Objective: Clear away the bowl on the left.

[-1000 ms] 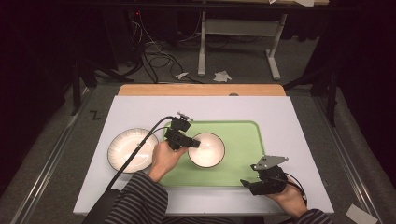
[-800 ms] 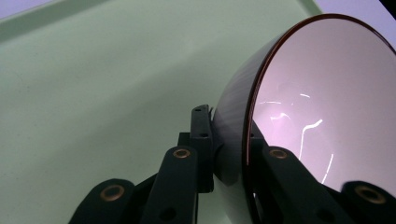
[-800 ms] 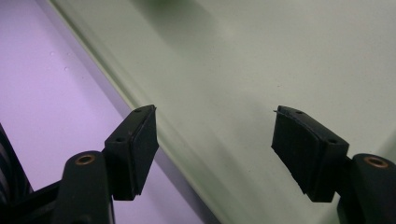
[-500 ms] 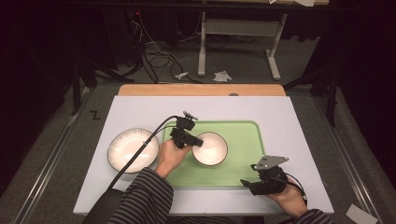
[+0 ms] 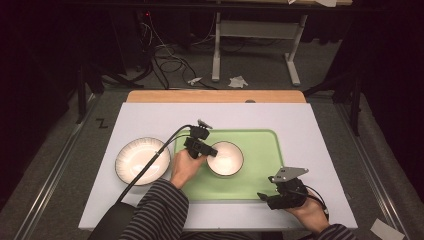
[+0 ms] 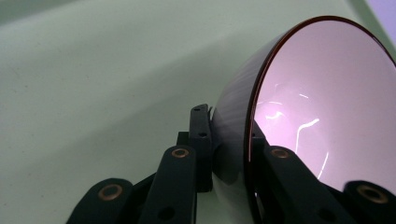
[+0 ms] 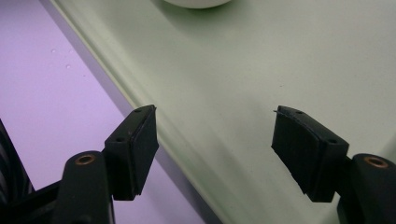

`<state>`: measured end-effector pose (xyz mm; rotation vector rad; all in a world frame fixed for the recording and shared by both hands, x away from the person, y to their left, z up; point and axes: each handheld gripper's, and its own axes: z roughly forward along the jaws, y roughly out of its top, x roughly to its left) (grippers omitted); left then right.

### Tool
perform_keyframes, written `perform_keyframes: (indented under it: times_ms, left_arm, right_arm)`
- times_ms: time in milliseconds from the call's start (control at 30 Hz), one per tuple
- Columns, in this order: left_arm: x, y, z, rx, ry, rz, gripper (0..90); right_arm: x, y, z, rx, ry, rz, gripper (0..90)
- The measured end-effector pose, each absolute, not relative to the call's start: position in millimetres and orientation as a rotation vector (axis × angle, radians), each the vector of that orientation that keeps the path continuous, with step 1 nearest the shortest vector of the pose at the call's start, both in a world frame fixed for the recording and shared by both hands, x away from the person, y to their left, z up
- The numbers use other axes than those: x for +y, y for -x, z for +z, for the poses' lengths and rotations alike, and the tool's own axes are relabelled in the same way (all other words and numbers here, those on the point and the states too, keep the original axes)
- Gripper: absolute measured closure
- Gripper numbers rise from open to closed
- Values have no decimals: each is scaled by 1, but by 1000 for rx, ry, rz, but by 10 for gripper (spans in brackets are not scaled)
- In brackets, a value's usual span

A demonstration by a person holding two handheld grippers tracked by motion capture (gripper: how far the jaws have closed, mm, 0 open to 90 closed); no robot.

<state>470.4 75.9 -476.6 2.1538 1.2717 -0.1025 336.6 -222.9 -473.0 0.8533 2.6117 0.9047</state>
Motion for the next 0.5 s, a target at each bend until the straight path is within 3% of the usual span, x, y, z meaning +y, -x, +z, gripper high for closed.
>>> perform_keyframes:
  times_ms: [500]
  left_arm:
    - [78, -474, -480, 1276, -2160, -79, 816]
  right_arm:
    - [-222, -337, -474, 2622, -838, 897, 326]
